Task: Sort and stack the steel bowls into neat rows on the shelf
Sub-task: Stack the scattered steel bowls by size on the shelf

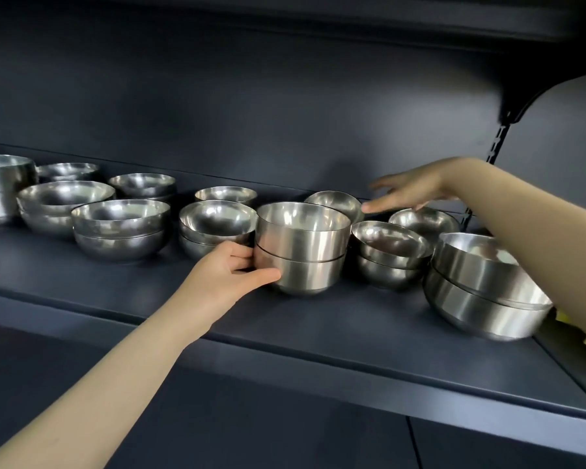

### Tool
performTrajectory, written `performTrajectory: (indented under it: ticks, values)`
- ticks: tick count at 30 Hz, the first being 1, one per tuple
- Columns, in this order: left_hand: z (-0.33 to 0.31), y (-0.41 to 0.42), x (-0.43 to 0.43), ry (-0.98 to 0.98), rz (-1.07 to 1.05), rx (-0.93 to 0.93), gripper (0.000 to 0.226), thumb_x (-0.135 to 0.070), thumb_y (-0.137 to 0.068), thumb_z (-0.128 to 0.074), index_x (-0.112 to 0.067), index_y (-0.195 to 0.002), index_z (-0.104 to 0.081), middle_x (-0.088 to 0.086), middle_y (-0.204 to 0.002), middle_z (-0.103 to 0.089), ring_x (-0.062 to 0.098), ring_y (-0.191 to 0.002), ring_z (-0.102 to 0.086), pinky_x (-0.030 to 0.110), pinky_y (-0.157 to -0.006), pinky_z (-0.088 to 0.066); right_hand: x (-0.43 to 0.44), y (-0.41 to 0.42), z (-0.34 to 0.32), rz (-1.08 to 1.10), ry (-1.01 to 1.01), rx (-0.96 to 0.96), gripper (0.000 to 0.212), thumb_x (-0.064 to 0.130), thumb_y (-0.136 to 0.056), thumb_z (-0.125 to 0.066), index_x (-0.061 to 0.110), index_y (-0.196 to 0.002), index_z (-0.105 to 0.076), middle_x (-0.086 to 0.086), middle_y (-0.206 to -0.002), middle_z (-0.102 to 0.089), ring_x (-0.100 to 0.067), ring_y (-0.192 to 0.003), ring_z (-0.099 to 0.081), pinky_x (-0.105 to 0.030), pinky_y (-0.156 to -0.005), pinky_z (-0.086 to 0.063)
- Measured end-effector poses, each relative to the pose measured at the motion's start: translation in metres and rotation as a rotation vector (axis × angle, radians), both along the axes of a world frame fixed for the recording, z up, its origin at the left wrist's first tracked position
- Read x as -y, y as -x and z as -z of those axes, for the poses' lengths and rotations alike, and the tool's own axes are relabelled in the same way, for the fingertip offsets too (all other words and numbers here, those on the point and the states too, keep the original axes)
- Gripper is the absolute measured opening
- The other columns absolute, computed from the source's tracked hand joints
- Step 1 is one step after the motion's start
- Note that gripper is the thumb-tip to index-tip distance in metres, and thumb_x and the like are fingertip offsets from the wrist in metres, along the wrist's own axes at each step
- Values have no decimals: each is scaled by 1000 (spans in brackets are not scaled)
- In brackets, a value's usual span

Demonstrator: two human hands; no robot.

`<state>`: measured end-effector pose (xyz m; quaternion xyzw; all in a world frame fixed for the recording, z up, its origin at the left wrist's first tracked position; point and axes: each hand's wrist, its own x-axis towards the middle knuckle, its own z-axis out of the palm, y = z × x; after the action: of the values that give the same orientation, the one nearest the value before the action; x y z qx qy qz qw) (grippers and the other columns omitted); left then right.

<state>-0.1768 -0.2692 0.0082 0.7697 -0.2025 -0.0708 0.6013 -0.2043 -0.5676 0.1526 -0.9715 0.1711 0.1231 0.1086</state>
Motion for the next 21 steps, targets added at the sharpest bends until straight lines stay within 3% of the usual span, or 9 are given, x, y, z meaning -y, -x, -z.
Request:
performTrajectory:
  ticks: [3, 9, 12, 16, 21]
  values:
    - [0, -1, -1, 5, -2, -32, 42, -31, -71, -83, -27, -107, -61, -16, -102, -72, -13, -84, -65, 14, -78, -47, 4, -24, 3, 3, -36, 77, 76, 60, -91, -48, 23, -153, -23, 2, -160, -20, -23, -144, -27, -37, -111, -35]
    - [1, -2, -1, 5, -4, -43, 44, -31, -71, -83, -28, -108, -61, -16, -103, -72, -10, -86, -66, 12, -71, -44, 13, -56, 34, 19, -152, -53, 46, 55, -99, -33, 24, -124, -56, 4, -129, -60, -15, -124, -50, -29, -95, -39]
    - [1, -3, -1, 3, 1, -40, 43, -31, -71, -83, -28, -108, -61, -16, -103, -72, -10, -86, -66, 10, -70, -45, 13, -59, 39, 49, -172, -12, 58, 59, -96, -35, 14, -125, -58, -1, -117, -65, -16, -109, -59, -28, -86, -45]
    - [2, -7, -2, 3, 5, -47, 47, -33, -68, -85, -28, -109, -62, -14, -107, -71, -7, -91, -66, 15, -77, -46, 16, -61, 38, 83, -162, -12, 73, 67, -89, -40, 13, -136, -51, -5, -133, -59, -20, -120, -56, -37, -107, -42]
    - [3, -9, 0, 12, 4, -53, 46, -32, -68, -85, -27, -107, -62, -14, -106, -71, -6, -91, -67, 16, -78, -46, 17, -62, 40, 84, -188, 15, 72, 68, -87, -46, 14, -133, -54, -2, -129, -60, -18, -116, -59, -36, -104, -45]
